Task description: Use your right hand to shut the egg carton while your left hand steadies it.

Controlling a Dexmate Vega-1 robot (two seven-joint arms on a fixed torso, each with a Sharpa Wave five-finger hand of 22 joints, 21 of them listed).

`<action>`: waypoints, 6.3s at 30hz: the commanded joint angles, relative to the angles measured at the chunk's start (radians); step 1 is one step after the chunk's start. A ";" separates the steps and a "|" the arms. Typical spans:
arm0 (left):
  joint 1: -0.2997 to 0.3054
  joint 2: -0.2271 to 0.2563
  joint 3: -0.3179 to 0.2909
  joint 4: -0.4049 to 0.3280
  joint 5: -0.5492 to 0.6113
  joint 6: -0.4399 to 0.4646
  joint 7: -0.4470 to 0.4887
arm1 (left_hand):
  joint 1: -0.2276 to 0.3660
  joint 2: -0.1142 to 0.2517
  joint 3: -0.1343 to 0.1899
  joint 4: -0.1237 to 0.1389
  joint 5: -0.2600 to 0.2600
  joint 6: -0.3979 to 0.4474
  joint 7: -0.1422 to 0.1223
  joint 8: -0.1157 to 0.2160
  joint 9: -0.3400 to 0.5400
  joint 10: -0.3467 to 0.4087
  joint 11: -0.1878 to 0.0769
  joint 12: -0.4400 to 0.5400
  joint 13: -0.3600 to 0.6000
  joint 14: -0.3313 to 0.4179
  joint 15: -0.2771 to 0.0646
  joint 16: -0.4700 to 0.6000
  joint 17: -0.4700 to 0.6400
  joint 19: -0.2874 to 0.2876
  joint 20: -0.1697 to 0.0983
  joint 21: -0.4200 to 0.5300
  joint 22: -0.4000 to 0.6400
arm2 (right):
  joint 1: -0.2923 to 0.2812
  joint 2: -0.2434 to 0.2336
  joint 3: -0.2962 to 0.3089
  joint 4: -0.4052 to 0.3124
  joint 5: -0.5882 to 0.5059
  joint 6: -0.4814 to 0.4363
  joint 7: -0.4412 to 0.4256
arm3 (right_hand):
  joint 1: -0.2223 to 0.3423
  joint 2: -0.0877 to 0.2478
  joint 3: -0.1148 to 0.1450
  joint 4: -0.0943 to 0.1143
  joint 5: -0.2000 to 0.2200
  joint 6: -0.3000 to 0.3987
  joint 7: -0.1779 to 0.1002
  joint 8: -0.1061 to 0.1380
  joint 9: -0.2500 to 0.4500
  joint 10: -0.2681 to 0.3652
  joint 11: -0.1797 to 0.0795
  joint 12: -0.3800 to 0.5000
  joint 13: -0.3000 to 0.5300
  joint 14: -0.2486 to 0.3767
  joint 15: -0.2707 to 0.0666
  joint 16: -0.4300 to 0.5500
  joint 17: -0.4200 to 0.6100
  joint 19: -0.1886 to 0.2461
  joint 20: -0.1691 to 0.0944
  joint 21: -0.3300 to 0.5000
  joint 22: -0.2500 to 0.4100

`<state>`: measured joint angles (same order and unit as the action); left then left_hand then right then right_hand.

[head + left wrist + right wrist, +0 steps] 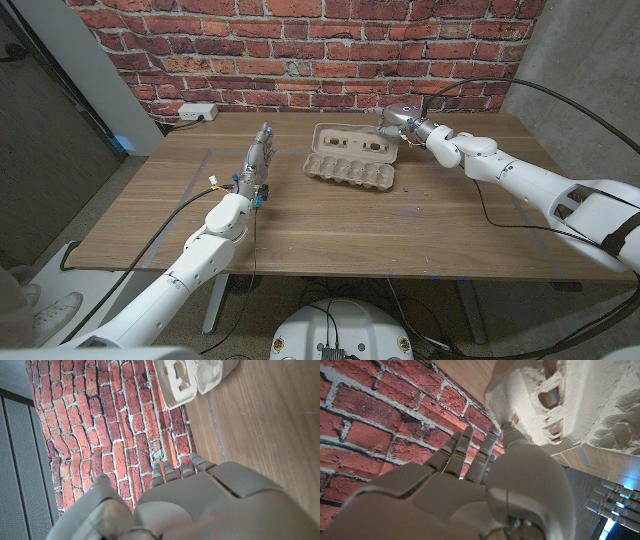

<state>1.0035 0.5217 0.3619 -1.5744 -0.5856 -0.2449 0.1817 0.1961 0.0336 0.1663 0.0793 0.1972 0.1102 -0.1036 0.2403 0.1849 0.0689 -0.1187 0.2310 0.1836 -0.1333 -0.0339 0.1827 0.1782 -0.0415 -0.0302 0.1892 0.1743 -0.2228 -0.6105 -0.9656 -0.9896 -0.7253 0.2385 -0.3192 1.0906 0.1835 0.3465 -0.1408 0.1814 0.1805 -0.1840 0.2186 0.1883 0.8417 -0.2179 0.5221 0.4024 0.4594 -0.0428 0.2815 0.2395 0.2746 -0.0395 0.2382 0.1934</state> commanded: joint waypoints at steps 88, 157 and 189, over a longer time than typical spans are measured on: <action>-0.187 0.083 0.198 0.042 0.129 0.194 -0.245 | 0.004 0.045 -0.108 0.047 0.017 0.795 0.120 0.180 0.087 0.723 0.031 0.069 0.098 0.763 -0.102 0.181 0.115 0.354 0.131 0.099 0.048 | -0.055 -0.060 0.041 -0.064 0.031 -0.071 -0.035 | 0.038 0.000 -0.001 0.007 -0.002 0.032 -0.004 -0.002 0.008 -0.010 0.002 0.021 0.047 0.045 -0.195 0.025 0.025 0.014 -0.103 0.009 0.007; -0.254 0.037 0.231 0.126 0.137 0.140 -0.338 | 0.015 0.042 -0.142 0.044 0.018 0.630 0.062 0.069 0.033 0.476 0.029 -0.024 0.059 0.385 -0.064 0.002 0.088 0.223 0.142 0.051 0.037 | -0.144 -0.099 0.098 -0.167 0.057 -0.030 -0.009 | 0.056 -0.004 -0.010 0.007 -0.001 0.052 -0.004 -0.001 0.009 -0.011 0.002 0.032 0.081 0.061 -0.196 0.029 0.036 0.019 -0.107 0.013 0.009; -0.259 0.031 0.232 0.135 0.139 0.127 -0.346 | 0.014 0.043 -0.147 0.046 0.019 0.635 0.062 0.068 0.035 0.483 0.023 -0.018 0.052 0.384 -0.062 0.006 0.070 0.225 0.142 0.050 0.032 | -0.310 -0.197 0.234 -0.423 0.088 -0.017 -0.016 | 0.062 -0.005 -0.015 0.008 0.000 0.064 -0.002 0.000 0.010 -0.011 0.002 0.036 0.095 0.066 -0.196 0.028 0.038 0.025 -0.093 0.016 0.009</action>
<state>0.7487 0.5553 0.5922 -1.4434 -0.4483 -0.1133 -0.1601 0.2043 0.0757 0.0235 0.1215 0.2125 0.7428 -0.0409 0.3096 0.2185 0.5473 -0.0914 0.2075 0.2368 0.2549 -0.0409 0.1857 0.2462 0.1832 0.1126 0.2395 0.2038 -0.4734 -0.7765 -0.7760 -1.3292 -0.6411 0.2243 -0.3419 1.1409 0.1784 0.3351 -0.1296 0.1808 0.2363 -0.1852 0.2150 0.1929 0.8296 -0.2057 0.5520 0.4930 0.5189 -0.0484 0.3047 0.2767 0.2928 -0.0394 0.2498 0.1976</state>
